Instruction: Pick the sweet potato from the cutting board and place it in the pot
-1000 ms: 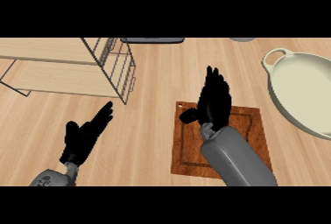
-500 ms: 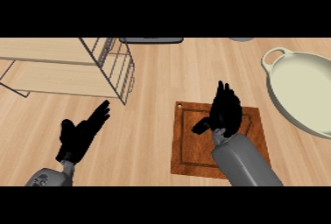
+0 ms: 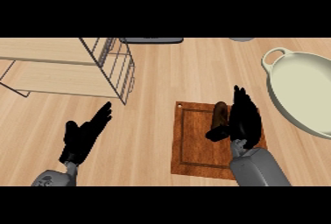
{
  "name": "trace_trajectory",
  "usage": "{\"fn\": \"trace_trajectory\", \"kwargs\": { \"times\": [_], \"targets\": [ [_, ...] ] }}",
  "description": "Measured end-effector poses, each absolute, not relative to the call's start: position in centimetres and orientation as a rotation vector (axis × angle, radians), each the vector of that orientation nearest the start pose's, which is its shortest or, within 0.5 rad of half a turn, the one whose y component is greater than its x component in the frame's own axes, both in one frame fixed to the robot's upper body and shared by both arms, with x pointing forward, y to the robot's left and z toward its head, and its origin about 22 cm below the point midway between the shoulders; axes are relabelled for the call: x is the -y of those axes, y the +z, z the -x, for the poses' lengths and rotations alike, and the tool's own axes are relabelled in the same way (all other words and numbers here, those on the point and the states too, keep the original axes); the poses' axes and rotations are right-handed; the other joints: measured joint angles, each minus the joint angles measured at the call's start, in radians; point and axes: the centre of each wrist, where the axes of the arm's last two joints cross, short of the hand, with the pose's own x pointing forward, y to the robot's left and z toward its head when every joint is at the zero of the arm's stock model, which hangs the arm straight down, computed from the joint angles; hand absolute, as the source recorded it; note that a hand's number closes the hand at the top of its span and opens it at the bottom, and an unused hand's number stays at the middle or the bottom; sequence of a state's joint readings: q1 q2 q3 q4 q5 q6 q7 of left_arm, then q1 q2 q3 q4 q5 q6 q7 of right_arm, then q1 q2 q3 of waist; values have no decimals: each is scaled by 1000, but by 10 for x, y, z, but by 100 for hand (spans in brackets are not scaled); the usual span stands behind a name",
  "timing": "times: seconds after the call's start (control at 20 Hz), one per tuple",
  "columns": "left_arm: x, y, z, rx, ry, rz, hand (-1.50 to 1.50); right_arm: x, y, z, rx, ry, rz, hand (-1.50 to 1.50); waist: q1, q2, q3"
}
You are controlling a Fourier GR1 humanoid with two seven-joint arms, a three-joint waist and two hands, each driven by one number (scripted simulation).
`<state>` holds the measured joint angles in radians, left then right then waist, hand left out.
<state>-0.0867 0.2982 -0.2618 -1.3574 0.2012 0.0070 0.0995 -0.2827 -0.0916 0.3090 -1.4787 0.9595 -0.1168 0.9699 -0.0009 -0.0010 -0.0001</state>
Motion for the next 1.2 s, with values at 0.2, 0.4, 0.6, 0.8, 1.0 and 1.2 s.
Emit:
{"fn": "trace_trajectory", "kwargs": {
  "times": [0.2, 0.4, 0.6, 0.8, 1.0, 1.2],
  "targets": [
    [-241, -24, -258, 1276, -275, 53, 0, 160, 31, -280, 1005, 483, 913, -150, 0, 1, 0],
    [-243, -24, -258, 1277, -279, 59, 0, 164, 26, -278, 1072, 420, 837, -150, 1, 1, 0],
    [-237, -26, -257, 1275, -278, 56, 0, 172, 14, -277, 1087, 358, 787, -150, 1, 1, 0],
    [-236, -21, -257, 1278, -272, 61, 0, 183, -5, -283, 1094, 310, 741, -150, 3, 1, 0],
    [-236, -20, -258, 1278, -276, 62, 0, 192, -26, -283, 1105, 277, 703, 150, 3, 0, 0],
    [-235, -16, -258, 1277, -281, 67, 0, 202, -42, -288, 1132, 389, 734, 150, 9, -5, -4]
  ]
}}
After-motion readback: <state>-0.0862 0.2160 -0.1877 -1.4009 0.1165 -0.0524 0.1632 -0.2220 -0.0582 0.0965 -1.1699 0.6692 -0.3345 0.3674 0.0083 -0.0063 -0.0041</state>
